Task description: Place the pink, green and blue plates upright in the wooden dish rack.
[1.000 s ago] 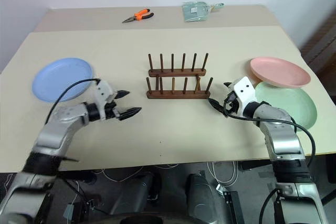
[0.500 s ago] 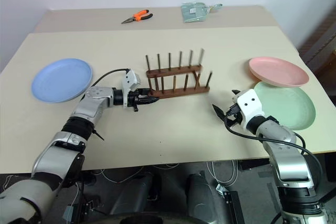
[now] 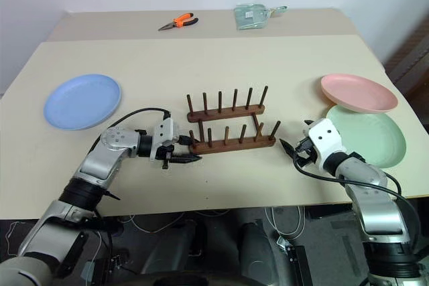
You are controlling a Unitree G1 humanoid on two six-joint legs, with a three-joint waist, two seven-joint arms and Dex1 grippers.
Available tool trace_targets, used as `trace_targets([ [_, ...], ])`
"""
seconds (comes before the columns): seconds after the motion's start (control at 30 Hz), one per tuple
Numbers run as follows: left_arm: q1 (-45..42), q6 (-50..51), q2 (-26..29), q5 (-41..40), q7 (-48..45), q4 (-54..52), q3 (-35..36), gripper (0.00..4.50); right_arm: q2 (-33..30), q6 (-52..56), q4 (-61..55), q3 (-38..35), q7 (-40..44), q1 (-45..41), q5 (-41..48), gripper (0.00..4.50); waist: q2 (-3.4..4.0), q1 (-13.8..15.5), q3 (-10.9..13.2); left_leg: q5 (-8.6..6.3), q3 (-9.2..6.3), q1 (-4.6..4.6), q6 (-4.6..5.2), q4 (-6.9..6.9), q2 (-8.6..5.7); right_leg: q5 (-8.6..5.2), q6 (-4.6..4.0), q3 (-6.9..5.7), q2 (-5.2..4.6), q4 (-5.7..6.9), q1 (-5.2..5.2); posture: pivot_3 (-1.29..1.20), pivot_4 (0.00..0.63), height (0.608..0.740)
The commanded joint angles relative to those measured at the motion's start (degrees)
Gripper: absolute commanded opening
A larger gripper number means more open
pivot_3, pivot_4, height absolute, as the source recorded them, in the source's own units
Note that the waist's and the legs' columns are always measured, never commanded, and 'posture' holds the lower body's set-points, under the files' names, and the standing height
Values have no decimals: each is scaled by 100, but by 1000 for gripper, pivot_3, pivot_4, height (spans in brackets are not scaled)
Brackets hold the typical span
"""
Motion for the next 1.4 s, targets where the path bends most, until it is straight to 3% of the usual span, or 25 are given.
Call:
trace_targets([
  [0.03,9,48,193,279,274,76,-2,4339,-146,-136,-137,-258,12,141,-68,4500,2,-2,-1,0,0,0,0,0,0,0,0,0,0,1,-1,0,150,740],
  [0.07,69,102,299,333,317,50,19,4431,-182,-160,-131,-322,39,215,-64,4500,2,-6,-1,0,0,0,0,0,0,0,0,0,1,1,0,0,150,740],
  [0.17,475,566,765,148,134,-407,120,4500,-303,-132,-274,-489,320,508,140,3766,12,-39,-7,0,0,1,0,0,1,1,2,1,2,2,-1,0,150,740],
  [0.27,1119,1211,1212,-517,-197,-1315,373,3613,-367,84,-768,-404,721,820,474,2352,29,-122,-17,0,0,5,0,-5,5,0,1,3,6,3,-3,0,150,740],
  [0.37,1473,1679,1219,-794,25,-1980,393,2108,-289,362,-1201,-136,1003,964,792,719,46,-139,-27,-1,-2,8,0,-9,7,-8,-10,4,4,2,-2,0,150,740],
  [0.43,1592,1770,1022,-732,334,-2275,262,1261,-210,416,-1220,182,992,893,692,0,48,-120,-28,-2,-2,8,1,-1,7,-10,-13,4,2,-2,0,0,150,740],
  [0.57,1512,2294,181,-876,1179,-2313,281,1261,94,284,-753,813,527,343,93,0,52,22,-31,-10,-9,10,11,3,4,-11,-14,-3,4,-49,4,0,150,740],
  [0.8,994,1586,-712,184,3061,-1048,304,1261,641,132,271,1346,-375,-735,-795,0,47,145,-44,-12,-8,14,16,12,-4,-3,-6,-4,5,-50,15,0,150,740],
  [0.97,626,1190,-954,281,3676,-338,525,1261,1016,15,867,1372,-752,-1354,-1008,0,48,117,-54,-11,-8,23,15,13,-3,8,11,-3,12,-45,22,0,150,740],
  [1.1,505,1023,-923,207,3698,-163,554,1261,946,-56,976,1361,-652,-1443,-1032,0,48,113,-55,-10,-8,22,14,12,-3,10,14,-4,15,-37,39,0,150,740],
  [1.2,684,972,-802,77,3414,-509,526,1202,406,-102,590,1074,-87,-1219,-844,837,50,110,-55,-11,-8,22,15,11,-3,10,14,-4,13,-40,40,0,150,740],
  [1.33,1005,1054,-698,-234,3051,-1078,546,1202,-471,-171,161,276,360,-1046,-582,3020,53,127,-52,-16,-7,17,22,8,-4,9,13,-4,9,-52,41,0,150,740],
  [1.4,1156,1150,-679,-453,2863,-1379,557,1202,-865,-260,164,-32,492,-1056,-589,3800,60,126,-51,-16,-7,16,22,8,-4,7,9,-3,7,-56,41,0,150,740],
])
